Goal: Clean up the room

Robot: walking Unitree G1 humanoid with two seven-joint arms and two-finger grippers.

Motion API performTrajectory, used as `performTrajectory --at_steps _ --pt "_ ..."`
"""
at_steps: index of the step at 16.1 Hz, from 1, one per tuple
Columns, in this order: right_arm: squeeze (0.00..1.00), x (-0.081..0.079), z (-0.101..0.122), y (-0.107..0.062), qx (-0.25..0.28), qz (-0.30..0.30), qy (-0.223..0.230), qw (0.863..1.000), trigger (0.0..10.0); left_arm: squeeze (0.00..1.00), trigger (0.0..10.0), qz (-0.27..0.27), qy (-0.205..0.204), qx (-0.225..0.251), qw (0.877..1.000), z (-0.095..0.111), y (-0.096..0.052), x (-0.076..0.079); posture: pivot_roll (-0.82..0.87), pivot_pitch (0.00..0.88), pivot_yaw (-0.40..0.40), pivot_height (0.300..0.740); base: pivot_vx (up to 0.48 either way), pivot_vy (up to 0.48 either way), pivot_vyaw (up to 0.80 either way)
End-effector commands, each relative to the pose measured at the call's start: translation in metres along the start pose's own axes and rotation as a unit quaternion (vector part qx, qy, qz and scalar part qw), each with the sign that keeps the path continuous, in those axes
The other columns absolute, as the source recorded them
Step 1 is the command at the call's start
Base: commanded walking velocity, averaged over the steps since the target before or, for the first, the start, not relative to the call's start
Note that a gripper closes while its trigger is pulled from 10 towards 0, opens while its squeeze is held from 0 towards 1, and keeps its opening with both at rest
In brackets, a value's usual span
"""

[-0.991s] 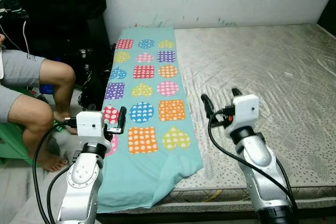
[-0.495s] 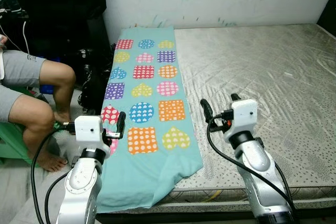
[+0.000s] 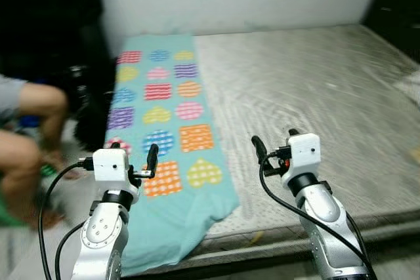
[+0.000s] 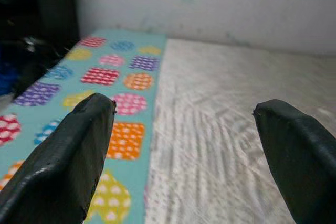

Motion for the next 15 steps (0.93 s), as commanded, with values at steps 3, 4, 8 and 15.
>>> performTrajectory --at_steps 3,4,8,15 --pt "0.0 0.0 0.011 0.0 0.012 0.008 -0.003 1.0 10.0 0.0 10.0 0.012 -0.007 0.0 1.0 0.004 -0.004 -0.001 -0.17 0.006 -0.002 0.74 0.0 0.0 0.0" --pt "0.0 -0.002 0.01 -0.002 0.01 0.012 -0.002 1.0 10.0 0.0 10.0 0.015 -0.009 0.0 1.0 0.005 -0.005 -0.002 -0.16 0.02 -0.005 0.74 0.0 0.0 0.0" --pt "0.0 -0.013 0.008 -0.01 0.004 0.034 0.005 0.999 10.0 0.0 10.0 0.022 -0.016 -0.01 1.0 0.004 -0.009 -0.003 -0.16 0.044 -0.009 0.74 0.0 0.0 0.0" --pt "0.0 -0.016 0.009 -0.012 0.0 0.042 0.003 0.999 10.0 0.0 10.0 0.026 -0.022 -0.023 0.999 0.004 -0.012 -0.004 -0.16 0.064 -0.007 0.74 0.0 0.0 0.0"
Point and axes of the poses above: a point about 5 cm out from each wrist's last joint towards the gripper, its own y axis pointing out of the wrist towards the gripper, its own z axis along the axis of the wrist's last joint, x = y × z, the point moved 3 cm from there along y, pointing out of the wrist towards the gripper, and after that the axes turned 8 degrees about -y, right-handed, at the moved point
